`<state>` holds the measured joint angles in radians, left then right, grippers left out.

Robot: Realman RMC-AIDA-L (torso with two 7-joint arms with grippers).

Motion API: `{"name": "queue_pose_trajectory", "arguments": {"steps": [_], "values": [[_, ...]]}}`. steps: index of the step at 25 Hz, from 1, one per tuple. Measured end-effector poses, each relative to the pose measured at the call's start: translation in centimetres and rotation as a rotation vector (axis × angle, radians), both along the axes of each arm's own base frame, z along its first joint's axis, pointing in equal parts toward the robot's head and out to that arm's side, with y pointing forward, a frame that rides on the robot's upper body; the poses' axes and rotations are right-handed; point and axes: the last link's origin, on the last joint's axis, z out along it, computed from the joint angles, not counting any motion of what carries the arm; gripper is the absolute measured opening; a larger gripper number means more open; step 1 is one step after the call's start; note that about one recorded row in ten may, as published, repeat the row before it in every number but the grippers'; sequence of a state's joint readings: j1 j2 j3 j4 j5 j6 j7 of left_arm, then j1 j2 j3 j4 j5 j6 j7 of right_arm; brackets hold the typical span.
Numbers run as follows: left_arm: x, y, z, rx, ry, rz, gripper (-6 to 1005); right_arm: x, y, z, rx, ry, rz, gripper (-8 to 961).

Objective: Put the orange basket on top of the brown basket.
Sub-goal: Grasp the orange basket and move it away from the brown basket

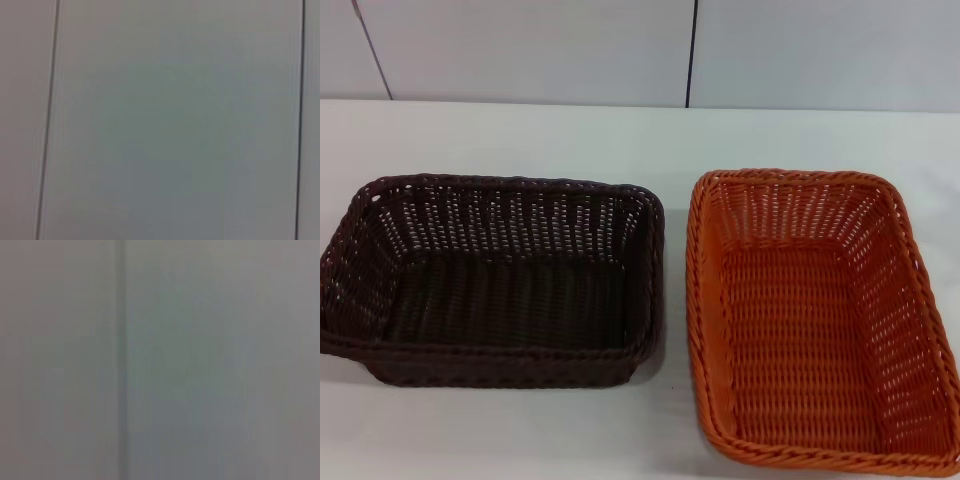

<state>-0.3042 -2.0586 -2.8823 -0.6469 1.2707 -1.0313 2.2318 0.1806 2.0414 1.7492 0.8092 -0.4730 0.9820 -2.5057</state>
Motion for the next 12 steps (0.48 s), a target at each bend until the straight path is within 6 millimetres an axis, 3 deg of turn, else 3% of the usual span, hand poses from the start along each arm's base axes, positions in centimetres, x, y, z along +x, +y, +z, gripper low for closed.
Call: {"name": "queue_pose_trajectory", "arguments": {"steps": [4,7,12], "values": [[0.1,0.1,-0.1,0.0,-0.007,-0.01,741,-2.5,0.0,-0.1,-0.183,0.011,0.082,514],[0.2,0.1,-0.1,0.007,-0.02,-0.016,741,-5.9,-1.7,0.4,-0.298,-0.002,0.153,514],[-0.1,0.0,0.3,0.014,-0.017,-0.002,741,-8.4,-3.4,1.1,-0.376,-0.059,0.192,515]]}}
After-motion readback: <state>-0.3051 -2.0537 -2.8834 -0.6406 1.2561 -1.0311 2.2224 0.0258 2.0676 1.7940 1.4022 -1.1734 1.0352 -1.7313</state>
